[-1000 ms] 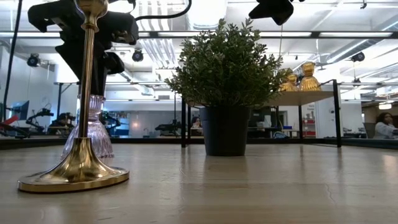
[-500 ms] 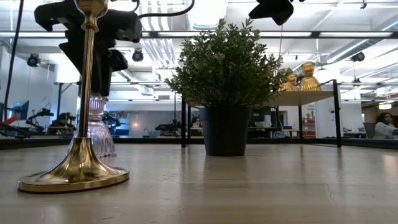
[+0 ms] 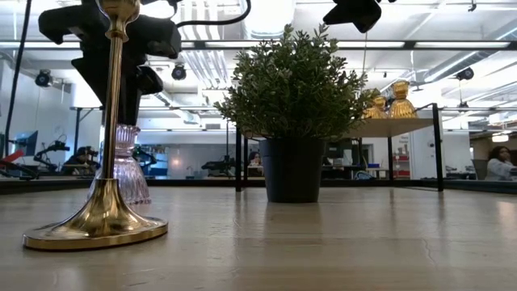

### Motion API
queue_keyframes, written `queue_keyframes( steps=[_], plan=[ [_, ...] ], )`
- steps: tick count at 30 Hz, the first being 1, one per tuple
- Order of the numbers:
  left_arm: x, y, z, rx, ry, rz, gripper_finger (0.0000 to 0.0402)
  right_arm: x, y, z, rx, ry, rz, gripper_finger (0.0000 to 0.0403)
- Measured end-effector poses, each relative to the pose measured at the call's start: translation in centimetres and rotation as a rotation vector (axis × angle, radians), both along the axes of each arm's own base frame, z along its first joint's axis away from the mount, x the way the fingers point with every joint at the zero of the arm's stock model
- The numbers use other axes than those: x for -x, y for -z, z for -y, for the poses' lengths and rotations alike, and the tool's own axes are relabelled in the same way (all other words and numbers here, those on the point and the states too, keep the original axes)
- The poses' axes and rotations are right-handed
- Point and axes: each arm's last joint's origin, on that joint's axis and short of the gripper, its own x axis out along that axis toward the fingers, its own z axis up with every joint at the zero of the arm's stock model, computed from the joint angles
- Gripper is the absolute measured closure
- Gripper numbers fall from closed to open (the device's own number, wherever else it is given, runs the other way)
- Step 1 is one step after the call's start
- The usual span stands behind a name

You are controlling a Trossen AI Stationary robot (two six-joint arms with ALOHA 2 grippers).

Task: Pick & Place candle stick holders
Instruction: Put the middle pink candle holder on the shelf

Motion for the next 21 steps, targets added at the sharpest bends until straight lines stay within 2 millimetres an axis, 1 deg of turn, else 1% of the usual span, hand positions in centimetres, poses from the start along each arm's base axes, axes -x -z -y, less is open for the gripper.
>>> queue_keyframes(
  steps=[7, 21],
  plan=[
    [0.02, 0.03, -0.22, -0.075, 0.011, 0.003, 0.0278, -0.02, -0.11, 0.0, 0.006, -0.004, 0.003, 0.0193],
    [0.03, -0.01, -0.3, -0.094, 0.007, 0.002, 0.0277, -0.04, -0.25, -0.01, 0.011, -0.008, 0.008, 0.0193]
  ],
)
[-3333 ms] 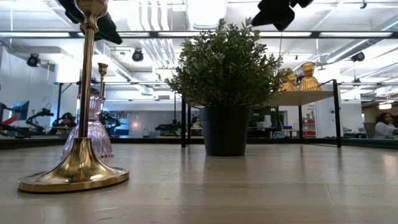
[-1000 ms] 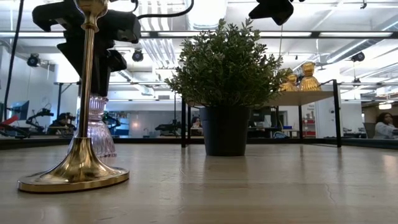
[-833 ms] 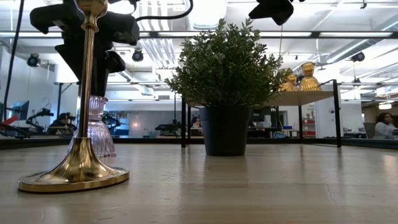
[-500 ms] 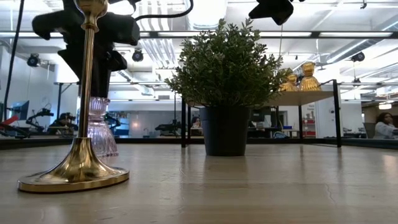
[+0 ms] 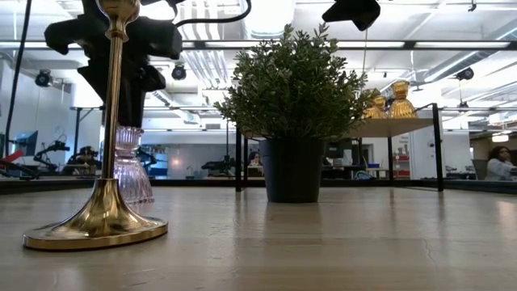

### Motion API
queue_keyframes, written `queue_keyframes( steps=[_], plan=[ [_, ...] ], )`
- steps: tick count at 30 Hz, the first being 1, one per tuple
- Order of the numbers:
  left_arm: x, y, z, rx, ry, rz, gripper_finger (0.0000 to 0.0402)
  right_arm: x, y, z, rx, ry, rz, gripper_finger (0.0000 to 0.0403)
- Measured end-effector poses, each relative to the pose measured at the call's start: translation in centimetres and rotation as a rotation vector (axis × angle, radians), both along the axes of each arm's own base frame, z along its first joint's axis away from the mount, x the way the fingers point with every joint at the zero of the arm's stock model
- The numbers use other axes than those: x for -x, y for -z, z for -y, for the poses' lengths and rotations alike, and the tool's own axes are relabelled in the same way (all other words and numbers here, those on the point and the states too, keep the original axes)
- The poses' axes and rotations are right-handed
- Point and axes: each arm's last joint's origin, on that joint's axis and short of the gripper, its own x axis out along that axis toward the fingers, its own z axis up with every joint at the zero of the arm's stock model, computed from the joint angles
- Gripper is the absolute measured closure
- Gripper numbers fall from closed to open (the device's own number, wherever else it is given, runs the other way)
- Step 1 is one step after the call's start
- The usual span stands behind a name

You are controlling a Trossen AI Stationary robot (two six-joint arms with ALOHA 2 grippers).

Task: Pick & Place candle stick holders
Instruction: Put the middle pink candle holder on the shelf

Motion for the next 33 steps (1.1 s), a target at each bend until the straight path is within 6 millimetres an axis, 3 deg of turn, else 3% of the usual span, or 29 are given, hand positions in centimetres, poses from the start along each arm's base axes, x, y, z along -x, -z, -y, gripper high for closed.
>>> queue_keyframes(
  steps=[9, 19, 21, 24, 25, 30, 33],
  plan=[
    [-0.1, 0.2, -0.1, -0.024, -0.02, -0.008, 0.0277, 0.0, 0.0, 0.0, 0.0, 0.0, 0.0, 0.0193],
    [-1.3, 2.3, 0.0, -0.045, 0.007, -0.09, 0.0279, 0.0, 0.0, 0.0, 0.001, 0.0, -0.001, 0.0193],
    [-1.5, 2.6, 0.1, -0.046, 0.03, -0.105, 0.0291, 0.0, 0.0, 0.0, 0.001, 0.0, -0.001, 0.0193],
    [-1.7, 2.8, 0.2, -0.046, 0.07, -0.114, 0.0344, 0.0, 0.0, 0.0, 0.001, 0.0, -0.001, 0.0193],
    [-1.7, 2.7, 0.1, -0.033, 0.079, -0.116, 0.0363, 0.0, 0.0, 0.0, 0.001, 0.0, -0.001, 0.0193],
    [-1.7, 1.6, 0.0, -0.007, 0.099, -0.096, 0.0366, 0.0, 0.0, 0.0, 0.0, -0.001, 0.005, 0.0193],
    [-1.7, -0.2, -0.3, -0.028, 0.103, -0.095, 0.0373, -0.1, -0.1, 0.0, -0.001, -0.002, 0.021, 0.0193]
  ],
)
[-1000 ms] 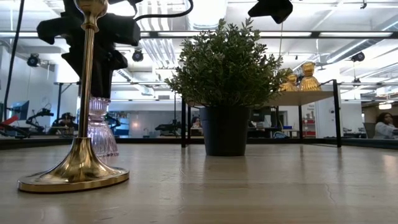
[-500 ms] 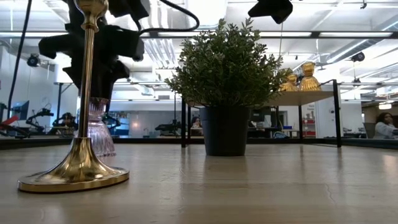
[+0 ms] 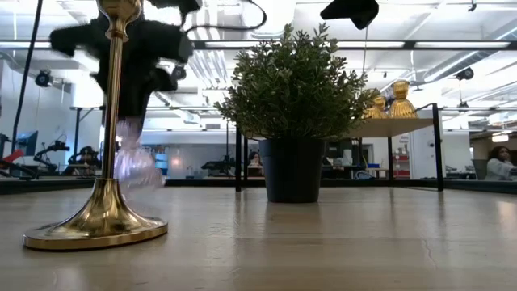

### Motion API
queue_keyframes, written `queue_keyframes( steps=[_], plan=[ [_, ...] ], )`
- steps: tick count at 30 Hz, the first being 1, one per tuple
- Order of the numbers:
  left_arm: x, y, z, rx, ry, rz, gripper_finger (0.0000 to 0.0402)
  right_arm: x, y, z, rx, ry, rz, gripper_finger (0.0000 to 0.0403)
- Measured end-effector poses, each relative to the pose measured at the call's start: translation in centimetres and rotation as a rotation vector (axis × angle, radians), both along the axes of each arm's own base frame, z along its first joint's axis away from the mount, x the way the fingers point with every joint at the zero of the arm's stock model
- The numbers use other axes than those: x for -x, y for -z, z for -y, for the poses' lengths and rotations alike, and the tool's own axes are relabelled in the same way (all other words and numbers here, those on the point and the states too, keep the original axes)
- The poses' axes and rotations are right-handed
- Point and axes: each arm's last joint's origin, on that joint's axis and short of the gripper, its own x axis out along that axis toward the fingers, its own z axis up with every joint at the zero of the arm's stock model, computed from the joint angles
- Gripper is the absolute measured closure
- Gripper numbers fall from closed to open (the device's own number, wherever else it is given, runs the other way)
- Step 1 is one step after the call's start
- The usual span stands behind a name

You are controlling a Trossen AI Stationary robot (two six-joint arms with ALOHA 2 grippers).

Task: Pick & Place candle stick holders
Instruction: Put the middle pink candle holder on the shelf

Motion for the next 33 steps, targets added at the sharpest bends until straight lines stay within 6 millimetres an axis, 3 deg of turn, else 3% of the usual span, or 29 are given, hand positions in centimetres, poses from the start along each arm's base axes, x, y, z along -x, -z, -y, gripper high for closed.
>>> queue_keyframes(
  steps=[9, 17, 24, 33],
  plan=[
    [-0.9, -8.5, -2.0, 0.004, -0.033, 0.164, 0.0373, -0.6, -0.3, -0.1, 0.06, -0.036, 0.107, 0.0193],
    [-1.1, -14.4, -5.2, 0.043, -0.216, 0.383, 0.0373, -2.5, 0.8, 0.0, 0.263, 0.073, 0.136, 0.0193],
    [-0.9, -16.7, -7.8, 0.073, -0.332, 0.505, 0.0373, -6.1, 2.6, -0.2, 0.484, 0.236, 0.19, 0.0193],
    [-1.1, -16.8, -8.3, 0.094, -0.321, 0.536, 0.0373, -10.4, 3.0, -0.7, 0.608, 0.368, 0.208, 0.0193]
  ],
)
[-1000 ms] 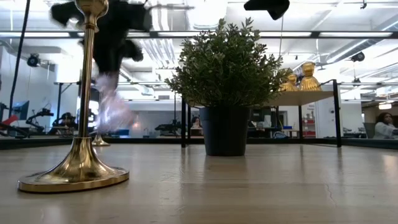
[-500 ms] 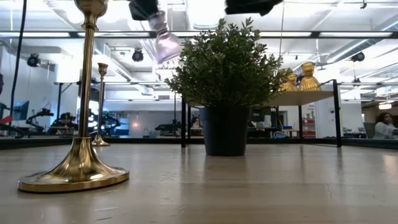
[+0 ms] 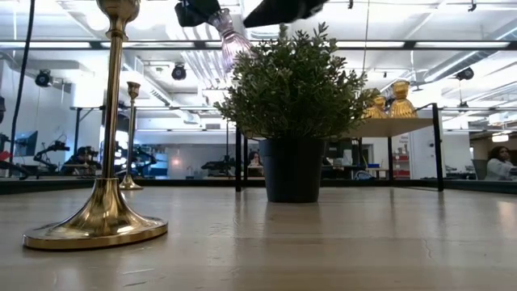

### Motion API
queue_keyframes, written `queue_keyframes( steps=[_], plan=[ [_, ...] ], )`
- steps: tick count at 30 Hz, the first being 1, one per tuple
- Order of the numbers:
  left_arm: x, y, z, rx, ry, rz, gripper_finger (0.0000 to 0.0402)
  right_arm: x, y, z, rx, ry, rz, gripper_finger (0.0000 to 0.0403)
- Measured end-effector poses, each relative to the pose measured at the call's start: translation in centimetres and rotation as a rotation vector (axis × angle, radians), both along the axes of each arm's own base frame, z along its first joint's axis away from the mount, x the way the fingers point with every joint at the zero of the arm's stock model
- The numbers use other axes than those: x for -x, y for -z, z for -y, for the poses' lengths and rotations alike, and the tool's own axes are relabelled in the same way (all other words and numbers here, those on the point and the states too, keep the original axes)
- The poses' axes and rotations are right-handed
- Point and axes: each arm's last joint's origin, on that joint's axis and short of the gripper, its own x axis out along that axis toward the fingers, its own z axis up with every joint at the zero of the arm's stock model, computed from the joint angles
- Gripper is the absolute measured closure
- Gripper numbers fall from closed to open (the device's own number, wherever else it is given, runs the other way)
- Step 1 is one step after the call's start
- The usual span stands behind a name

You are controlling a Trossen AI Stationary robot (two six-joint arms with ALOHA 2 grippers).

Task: Pick & Place candle stick holders
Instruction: Put the middle pink candle holder on the shelf

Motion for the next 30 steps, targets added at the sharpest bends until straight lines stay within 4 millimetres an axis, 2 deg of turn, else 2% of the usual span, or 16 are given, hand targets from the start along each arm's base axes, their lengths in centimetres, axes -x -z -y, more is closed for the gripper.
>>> queue_keyframes(
  steps=[5, 12, 22, 30],
  plan=[
    [0.0, 0.0, 0.0, -0.001, 0.001, 0.001, 0.0373, -2.7, -0.6, -0.4, 0.054, 0.029, -0.006, 0.0193],
    [-0.1, 0.0, 0.0, 0.008, 0.017, 0.005, 0.0373, -4.8, -1.0, 0.1, 0.075, 0.108, -0.003, 0.0193],
    [-0.1, 0.0, 0.1, 0.01, 0.031, 0.01, 0.0373, -5.2, -0.6, 1.5, 0.011, 0.154, 0.028, 0.0196],
    [-0.2, -0.1, 0.1, 0.018, 0.042, 0.023, 0.0373, -5.3, -0.5, 1.8, -0.013, 0.116, 0.035, 0.0244]
  ],
)
